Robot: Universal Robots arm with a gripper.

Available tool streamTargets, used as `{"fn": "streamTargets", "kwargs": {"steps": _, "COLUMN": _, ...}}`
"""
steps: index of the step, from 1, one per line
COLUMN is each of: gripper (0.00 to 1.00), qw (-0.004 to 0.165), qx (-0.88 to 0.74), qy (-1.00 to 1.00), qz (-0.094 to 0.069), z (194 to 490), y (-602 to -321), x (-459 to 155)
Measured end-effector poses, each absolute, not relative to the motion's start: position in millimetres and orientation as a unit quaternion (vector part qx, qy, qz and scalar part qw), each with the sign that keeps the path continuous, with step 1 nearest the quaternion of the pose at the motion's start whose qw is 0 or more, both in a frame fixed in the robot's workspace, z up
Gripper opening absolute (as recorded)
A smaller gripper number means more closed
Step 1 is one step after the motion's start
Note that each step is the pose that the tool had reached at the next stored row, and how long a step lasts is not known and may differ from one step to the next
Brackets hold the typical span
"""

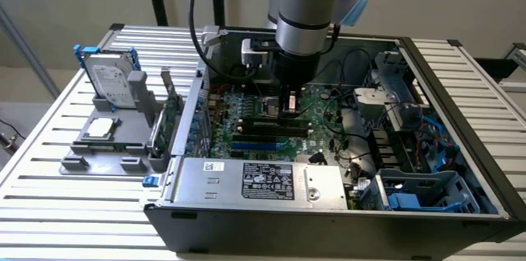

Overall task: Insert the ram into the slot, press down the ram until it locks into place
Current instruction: 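Insert the ram into the slot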

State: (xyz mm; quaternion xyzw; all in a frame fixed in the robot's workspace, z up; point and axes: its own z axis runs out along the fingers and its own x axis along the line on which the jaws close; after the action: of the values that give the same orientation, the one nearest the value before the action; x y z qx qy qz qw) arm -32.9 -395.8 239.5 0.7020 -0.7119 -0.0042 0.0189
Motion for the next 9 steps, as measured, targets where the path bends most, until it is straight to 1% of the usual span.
{"fn": "streamTargets", "kwargs": {"steps": 9, "gripper": 0.13, "qw": 0.015, "qx": 0.701, "qy": -0.713, "qz": -0.001, "z": 236.6, "y": -395.8, "x": -33.6}}
